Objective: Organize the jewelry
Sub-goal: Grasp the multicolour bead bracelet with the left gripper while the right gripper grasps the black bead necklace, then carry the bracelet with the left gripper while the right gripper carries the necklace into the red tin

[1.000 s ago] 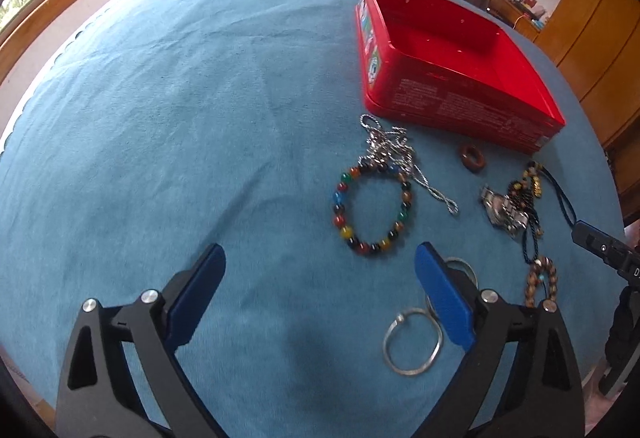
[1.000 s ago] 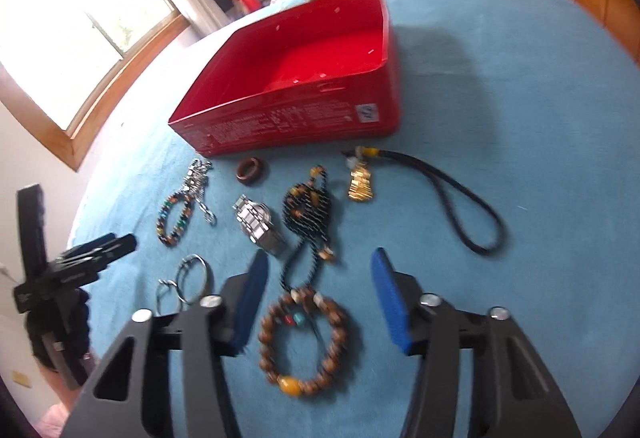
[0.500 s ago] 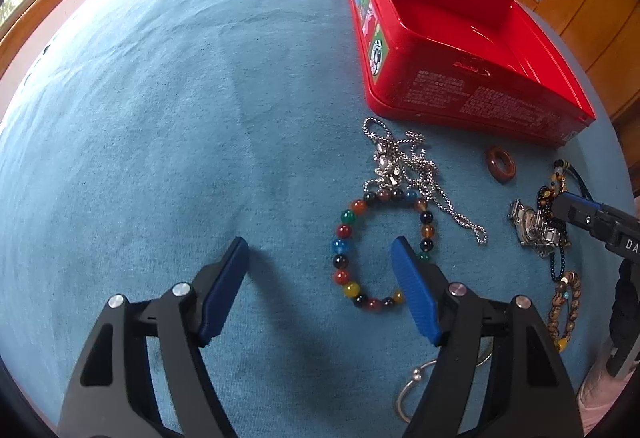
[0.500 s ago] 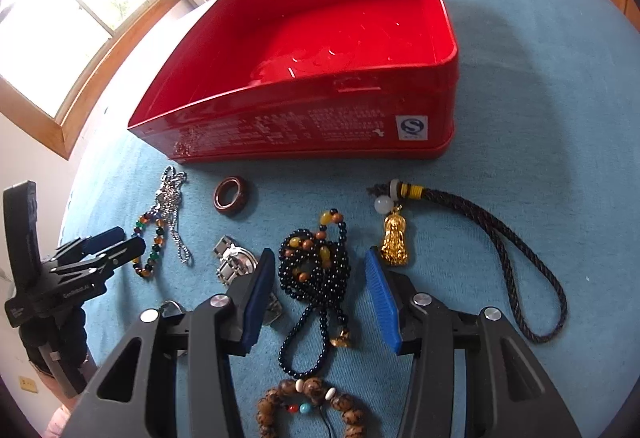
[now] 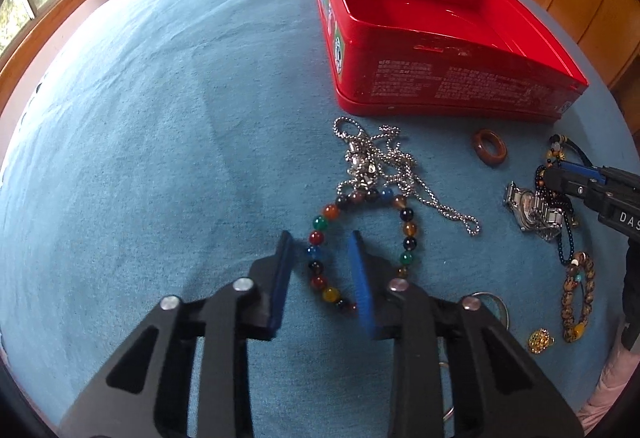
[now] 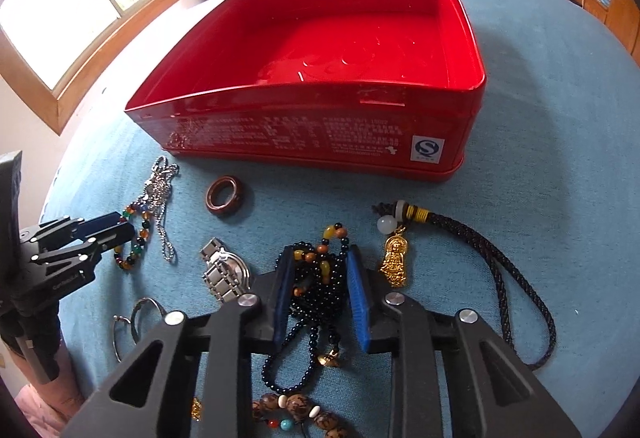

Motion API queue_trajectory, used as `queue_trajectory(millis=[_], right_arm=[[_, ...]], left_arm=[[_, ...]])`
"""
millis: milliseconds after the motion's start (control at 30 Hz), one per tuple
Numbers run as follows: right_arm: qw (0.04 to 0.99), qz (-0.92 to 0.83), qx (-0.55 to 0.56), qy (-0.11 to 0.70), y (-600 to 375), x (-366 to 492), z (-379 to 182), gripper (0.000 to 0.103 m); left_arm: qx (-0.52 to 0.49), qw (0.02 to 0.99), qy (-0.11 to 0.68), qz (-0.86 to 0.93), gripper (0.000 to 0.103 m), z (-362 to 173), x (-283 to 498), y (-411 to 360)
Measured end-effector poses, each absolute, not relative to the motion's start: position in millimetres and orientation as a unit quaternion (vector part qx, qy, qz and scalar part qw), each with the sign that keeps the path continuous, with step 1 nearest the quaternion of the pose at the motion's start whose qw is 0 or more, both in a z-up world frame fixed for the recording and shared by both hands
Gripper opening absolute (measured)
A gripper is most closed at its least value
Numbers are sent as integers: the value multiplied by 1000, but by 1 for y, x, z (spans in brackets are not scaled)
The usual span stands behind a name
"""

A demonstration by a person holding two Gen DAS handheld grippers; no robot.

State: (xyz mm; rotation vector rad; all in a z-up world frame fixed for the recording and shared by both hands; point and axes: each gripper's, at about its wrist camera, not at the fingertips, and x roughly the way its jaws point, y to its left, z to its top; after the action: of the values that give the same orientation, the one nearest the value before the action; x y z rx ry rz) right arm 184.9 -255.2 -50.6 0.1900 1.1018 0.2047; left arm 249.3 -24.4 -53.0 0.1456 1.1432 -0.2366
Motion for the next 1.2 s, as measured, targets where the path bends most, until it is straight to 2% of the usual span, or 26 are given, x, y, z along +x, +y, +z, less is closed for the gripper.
queue_trajectory(millis=[67, 100, 233, 433, 533, 600, 833, 1200], right_arm=[[842, 101, 100, 521, -260, 183, -49, 18], [840, 104, 104, 522, -261, 182, -50, 17], [837, 108, 111, 524, -264, 182, -50, 18], [845, 100, 75, 521, -250, 186, -51, 21], [848, 99, 71, 516, -248, 186, -51, 18], [848, 99, 72, 515, -249, 185, -50, 13], [842, 140, 130, 505, -264, 178, -42, 11], [875, 155, 147, 435, -282, 159, 7, 11]], left_arm=[[63, 833, 538, -111, 8, -54, 254, -23], [52, 832, 540, -115, 7, -54, 257, -20], [29, 829, 543, -127, 7, -55, 264, -14], [75, 836, 530, -116, 8, -57, 266, -37], [89, 841, 522, -109, 6, -59, 269, -49], [96, 845, 516, -101, 7, -58, 269, -54], [2, 846, 516, -136, 6, -47, 248, -24], [-48, 875, 443, -189, 6, 12, 219, -23]])
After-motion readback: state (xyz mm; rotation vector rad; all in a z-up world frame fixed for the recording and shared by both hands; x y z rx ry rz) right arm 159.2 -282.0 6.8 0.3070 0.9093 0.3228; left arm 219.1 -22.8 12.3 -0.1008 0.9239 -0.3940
